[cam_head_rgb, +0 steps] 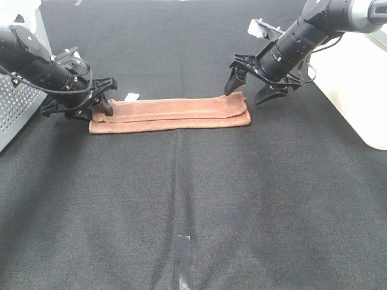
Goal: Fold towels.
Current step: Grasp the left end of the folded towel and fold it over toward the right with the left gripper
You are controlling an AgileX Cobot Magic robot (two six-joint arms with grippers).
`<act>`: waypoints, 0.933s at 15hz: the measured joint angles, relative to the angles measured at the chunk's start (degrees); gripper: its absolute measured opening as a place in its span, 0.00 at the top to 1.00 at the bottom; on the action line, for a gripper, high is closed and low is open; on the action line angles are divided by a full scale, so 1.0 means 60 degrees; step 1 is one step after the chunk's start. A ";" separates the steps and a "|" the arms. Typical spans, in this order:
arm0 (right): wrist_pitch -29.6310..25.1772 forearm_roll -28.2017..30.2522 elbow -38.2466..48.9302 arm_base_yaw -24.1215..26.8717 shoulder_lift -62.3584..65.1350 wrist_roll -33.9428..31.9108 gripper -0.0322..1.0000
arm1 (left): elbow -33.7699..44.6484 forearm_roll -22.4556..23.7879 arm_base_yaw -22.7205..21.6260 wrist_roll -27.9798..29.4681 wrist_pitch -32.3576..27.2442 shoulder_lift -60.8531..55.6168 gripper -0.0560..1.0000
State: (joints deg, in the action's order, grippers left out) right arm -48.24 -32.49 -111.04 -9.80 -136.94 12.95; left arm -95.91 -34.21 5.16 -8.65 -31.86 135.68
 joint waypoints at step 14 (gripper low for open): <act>-0.0334 -0.0220 -0.0010 0.0000 0.0630 -0.0010 0.24 | -0.2378 0.2769 -0.0162 0.1633 -0.2874 -0.0802 0.89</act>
State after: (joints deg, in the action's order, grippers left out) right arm -50.25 -33.80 -111.10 -9.80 -133.16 12.89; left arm -110.18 -17.59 4.18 1.15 -49.10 130.86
